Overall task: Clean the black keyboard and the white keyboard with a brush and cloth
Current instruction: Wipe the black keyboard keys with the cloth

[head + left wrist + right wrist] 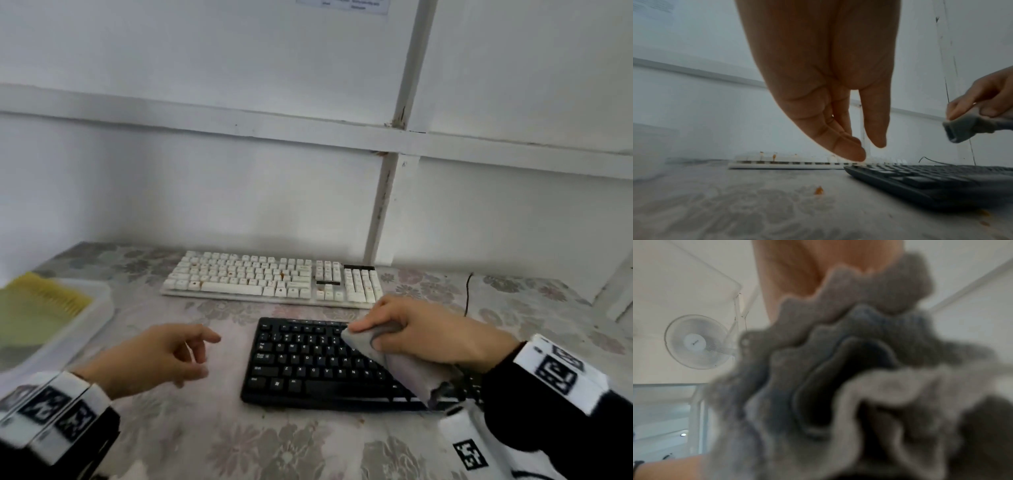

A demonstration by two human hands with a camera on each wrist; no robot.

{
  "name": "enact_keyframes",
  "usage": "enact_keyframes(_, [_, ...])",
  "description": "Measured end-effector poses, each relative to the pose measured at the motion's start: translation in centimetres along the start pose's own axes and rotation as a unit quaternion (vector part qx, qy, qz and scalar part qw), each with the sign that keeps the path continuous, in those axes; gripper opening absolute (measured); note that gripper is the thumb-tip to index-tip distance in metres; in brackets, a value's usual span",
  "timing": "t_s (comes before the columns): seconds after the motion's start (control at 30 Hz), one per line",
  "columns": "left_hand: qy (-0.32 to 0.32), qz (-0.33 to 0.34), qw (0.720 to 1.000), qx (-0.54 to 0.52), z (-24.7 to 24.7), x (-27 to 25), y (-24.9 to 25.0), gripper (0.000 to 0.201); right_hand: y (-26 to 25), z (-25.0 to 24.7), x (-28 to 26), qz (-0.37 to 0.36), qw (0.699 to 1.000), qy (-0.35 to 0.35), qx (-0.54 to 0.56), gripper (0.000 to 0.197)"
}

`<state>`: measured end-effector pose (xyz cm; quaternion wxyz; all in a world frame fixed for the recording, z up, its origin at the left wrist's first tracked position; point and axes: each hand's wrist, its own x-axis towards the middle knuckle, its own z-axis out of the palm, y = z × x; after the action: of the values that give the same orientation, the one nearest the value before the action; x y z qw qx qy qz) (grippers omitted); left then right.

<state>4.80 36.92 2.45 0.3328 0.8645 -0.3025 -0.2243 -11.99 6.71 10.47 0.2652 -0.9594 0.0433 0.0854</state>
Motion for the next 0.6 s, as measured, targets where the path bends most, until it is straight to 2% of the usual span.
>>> enact_keyframes(0.07, [0.013,0.018,1.0,-0.02,-1.8,-1.1,-0.7,0.035,-2.8,1.2,2.0,-0.01,0.998,-0.002,0.057,0.036])
enact_keyframes(0.1, [0.021,0.029,0.999,-0.021,-2.8,-1.7,-1.1,0.041,-4.0,1.8,3.1,-0.009,0.996,-0.005,0.084,0.037])
enact_keyframes(0.17, [0.037,0.059,0.998,-0.004,-5.3,-2.5,-2.7,0.067,-6.5,3.3,5.4,-0.001,0.991,-0.013,0.136,0.039])
enact_keyframes(0.27, [0.059,0.069,0.996,0.008,-9.1,-3.5,-5.3,0.078,-10.1,5.3,8.7,0.013,0.975,-0.026,0.22,0.038])
enact_keyframes(0.33, [0.075,0.079,0.994,0.028,-11.4,-4.2,-6.6,0.068,-12.2,6.6,10.9,0.017,0.966,-0.032,0.257,0.035])
enact_keyframes(0.4, [0.095,0.074,0.992,0.044,-13.7,-4.7,-8.1,0.04,-14.2,8.0,13.2,0.017,0.958,-0.028,0.283,0.033])
enact_keyframes(0.43, [0.105,0.072,0.99,0.051,-14.5,-4.5,-8.8,0.033,-14.8,8.4,13.9,0.018,0.957,-0.021,0.29,0.032])
enact_keyframes(0.53, [0.149,0.039,0.983,0.105,-17.4,-4.3,-12.2,0.035,-17.5,10.3,16.4,0.023,0.946,-0.017,0.323,0.033])
enact_keyframes(0.6, [0.17,-0.015,0.976,0.138,-18.9,-4.2,-14.4,0.042,-19.3,11.4,17.8,0.023,0.937,-0.034,0.346,0.036])
